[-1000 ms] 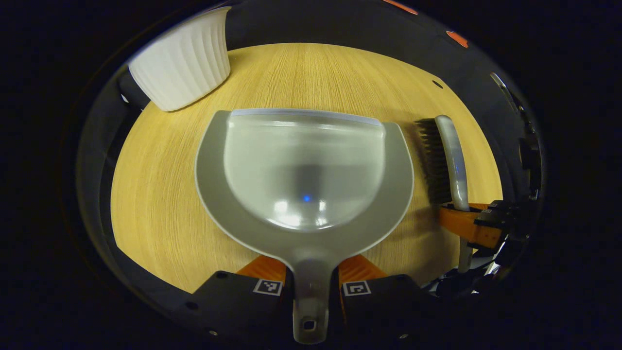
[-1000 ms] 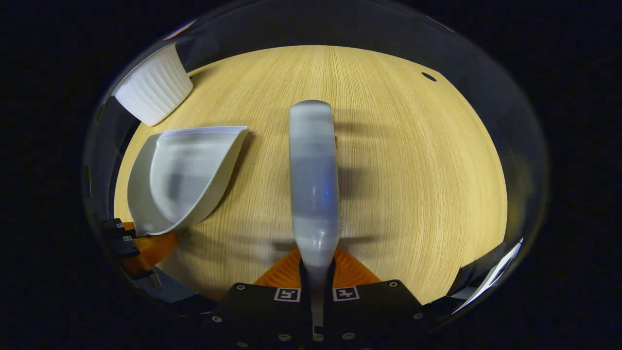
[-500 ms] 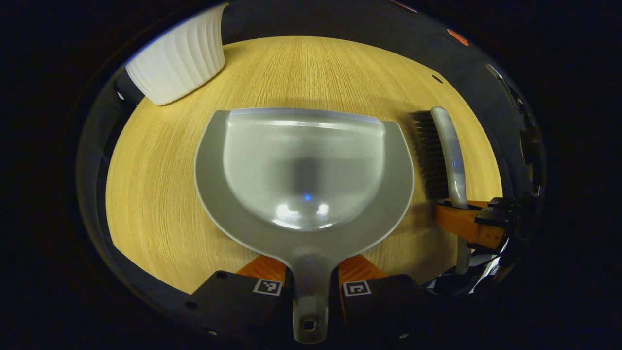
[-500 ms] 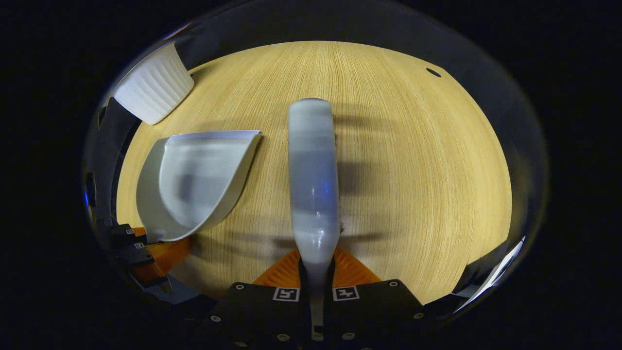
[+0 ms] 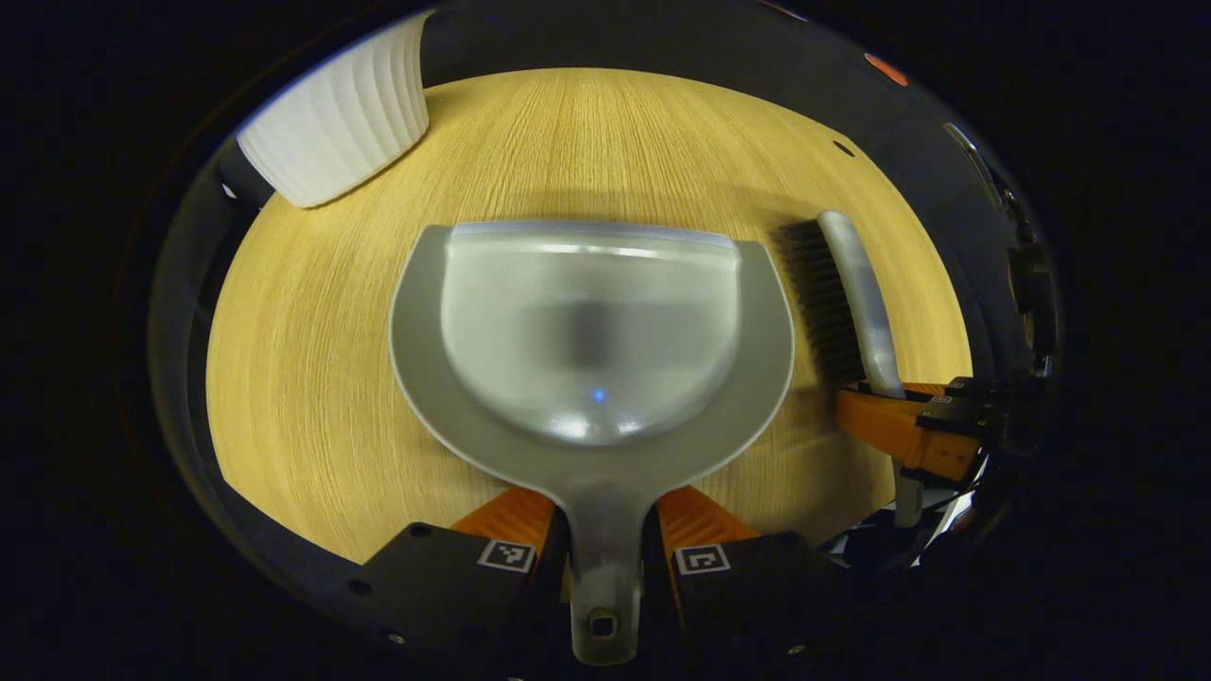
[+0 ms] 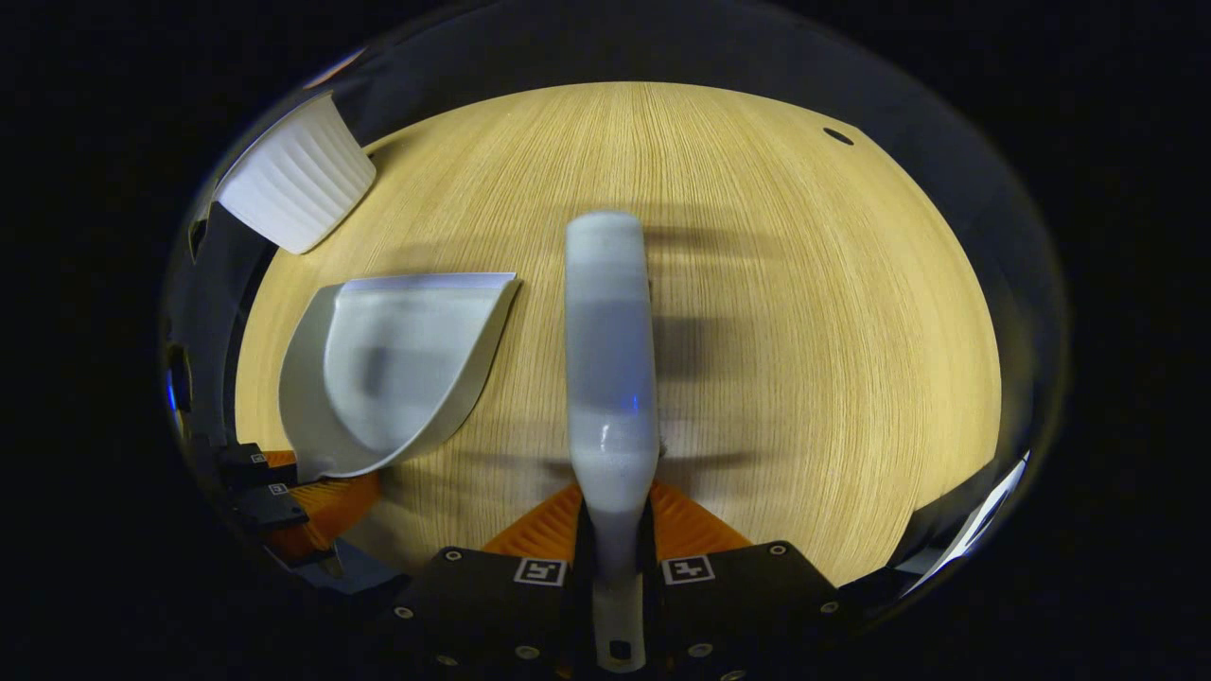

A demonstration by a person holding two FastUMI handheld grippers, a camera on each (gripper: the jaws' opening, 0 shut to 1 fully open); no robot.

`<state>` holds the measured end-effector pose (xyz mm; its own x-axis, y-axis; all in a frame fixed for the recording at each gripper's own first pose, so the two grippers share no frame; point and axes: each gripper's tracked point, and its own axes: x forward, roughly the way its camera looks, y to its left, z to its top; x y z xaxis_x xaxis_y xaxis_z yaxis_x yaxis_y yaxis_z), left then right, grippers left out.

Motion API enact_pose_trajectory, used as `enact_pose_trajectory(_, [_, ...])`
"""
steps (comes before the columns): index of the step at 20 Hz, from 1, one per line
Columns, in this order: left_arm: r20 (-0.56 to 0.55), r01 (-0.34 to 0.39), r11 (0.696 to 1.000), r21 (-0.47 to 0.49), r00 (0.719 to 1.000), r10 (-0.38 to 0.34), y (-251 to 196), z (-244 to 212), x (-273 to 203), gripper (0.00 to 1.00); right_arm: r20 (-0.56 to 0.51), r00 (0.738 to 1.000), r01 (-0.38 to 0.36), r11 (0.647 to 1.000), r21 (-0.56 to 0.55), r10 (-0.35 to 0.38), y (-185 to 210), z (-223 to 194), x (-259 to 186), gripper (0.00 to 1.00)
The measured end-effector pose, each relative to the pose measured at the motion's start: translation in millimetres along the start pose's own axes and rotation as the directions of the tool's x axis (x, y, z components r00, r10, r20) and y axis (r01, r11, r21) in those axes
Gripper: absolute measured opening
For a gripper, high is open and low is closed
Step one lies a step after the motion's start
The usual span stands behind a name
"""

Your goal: Pick up the small broom and dustpan from the desktop, sweep the trash into the dustpan with the broom, and then empty the trash into the garbage bin.

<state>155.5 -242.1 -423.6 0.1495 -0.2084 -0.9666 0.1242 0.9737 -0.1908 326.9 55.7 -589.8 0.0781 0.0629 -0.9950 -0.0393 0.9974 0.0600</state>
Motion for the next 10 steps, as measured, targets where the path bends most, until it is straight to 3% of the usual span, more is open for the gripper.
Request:
enact_pose_trajectory(3, [0.016,0.013,1.0,0.004,1.0,-0.013,-1.5,5.7,-1.8,0.42,0.029,1.0,0.002,1.0,-0.022,-0.001,1.3,5.9,-4.2,0.31])
enact_pose_trajectory(4, [0.02,0.015,1.0,0.005,1.0,-0.015,-2.7,5.7,-2.8,0.49,0.032,0.999,0.004,1.0,-0.025,-0.003,2.6,5.4,-8.1,0.24])
enact_pose_trajectory(5, [0.025,0.018,1.0,0.012,1.0,-0.018,-3.1,6.6,-3.6,0.53,0.036,0.999,-0.003,1.0,-0.028,0.004,3.5,5.8,-8.5,0.46])
enact_pose_trajectory(6, [0.028,0.017,1.0,0.014,0.999,-0.017,-2.4,8.1,-4.6,0.56,0.038,0.999,-0.006,0.999,-0.032,0.007,2.5,5.2,-10.6,0.4])
enact_pose_trajectory(9, [0.049,0.017,1.0,0.022,0.999,-0.018,-2.8,13.7,-8.7,0.6,0.065,0.998,-0.012,0.999,-0.044,0.015,3.0,9.4,-18.1,0.46])
enact_pose_trajectory(10, [0.052,0.013,1.0,0.024,0.999,-0.015,-3.5,15.7,-15.0,0.62,0.071,0.997,-0.014,0.999,-0.047,0.017,3.6,10.5,-21.1,0.59])
